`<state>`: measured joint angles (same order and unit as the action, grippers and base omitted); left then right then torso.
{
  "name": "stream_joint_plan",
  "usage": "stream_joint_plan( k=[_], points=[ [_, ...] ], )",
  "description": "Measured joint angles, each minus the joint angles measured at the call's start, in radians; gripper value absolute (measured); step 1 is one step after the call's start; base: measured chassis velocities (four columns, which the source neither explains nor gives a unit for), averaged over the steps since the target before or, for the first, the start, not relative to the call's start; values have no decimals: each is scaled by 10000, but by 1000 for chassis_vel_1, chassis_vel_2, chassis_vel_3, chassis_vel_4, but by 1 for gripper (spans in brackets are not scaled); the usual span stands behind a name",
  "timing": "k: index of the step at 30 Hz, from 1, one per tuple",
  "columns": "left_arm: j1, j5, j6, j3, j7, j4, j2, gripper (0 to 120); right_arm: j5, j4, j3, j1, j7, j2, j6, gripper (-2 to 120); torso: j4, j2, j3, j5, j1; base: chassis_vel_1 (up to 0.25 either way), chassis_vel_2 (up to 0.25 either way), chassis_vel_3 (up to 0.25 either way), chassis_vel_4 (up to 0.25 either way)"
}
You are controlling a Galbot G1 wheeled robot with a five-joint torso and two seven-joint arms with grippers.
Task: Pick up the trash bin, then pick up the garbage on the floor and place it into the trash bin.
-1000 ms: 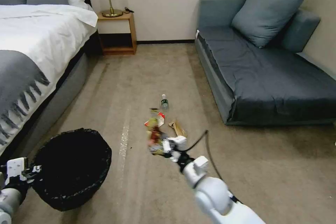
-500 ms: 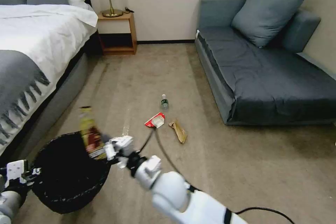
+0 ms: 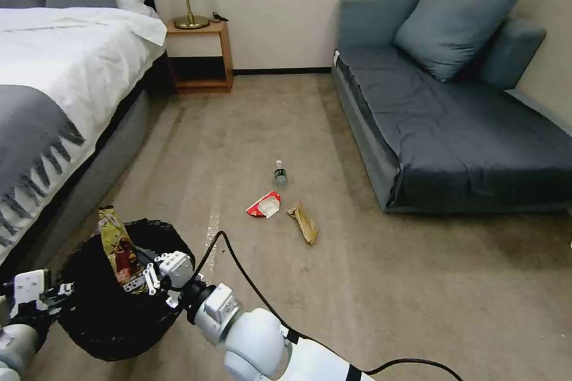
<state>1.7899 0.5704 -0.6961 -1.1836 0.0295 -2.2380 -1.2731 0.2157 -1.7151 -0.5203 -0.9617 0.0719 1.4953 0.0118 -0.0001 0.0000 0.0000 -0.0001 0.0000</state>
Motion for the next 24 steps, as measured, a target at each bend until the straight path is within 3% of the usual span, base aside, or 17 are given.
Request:
stream_joint_plan(
  k=[12, 18, 22, 23, 24],
  points=[
    [-6, -55, 1, 72, -5, -29, -173, 4, -485, -285, 693, -396, 189, -383, -132, 61, 2, 0, 0, 2, 0, 0, 0, 0, 0],
    [7, -110, 8, 0, -39, -53, -321, 4, -1127, -1539, 2762, -1509, 183, -1683, -505, 86, 1, 0, 0, 4, 0, 0, 0, 0, 0],
    [15, -114, 11, -10, -46, -54, -321, 4, -1254, -2037, 3652, -2205, 180, -1946, -754, 95, 2, 0, 0, 4, 0, 0, 0, 0, 0],
    [18, -119, 24, -6, -46, -36, -336, 4, -1333, -2721, 4823, -3526, 172, -2177, -1211, 99, -4, 0, -1, 5, 1, 0, 0, 0, 0],
    [18, -119, 24, -6, -46, -36, -336, 4, -1333, -2721, 4823, -3526, 172, -2177, -1211, 99, -4, 0, -1, 5, 1, 0, 0, 0, 0]
  ],
)
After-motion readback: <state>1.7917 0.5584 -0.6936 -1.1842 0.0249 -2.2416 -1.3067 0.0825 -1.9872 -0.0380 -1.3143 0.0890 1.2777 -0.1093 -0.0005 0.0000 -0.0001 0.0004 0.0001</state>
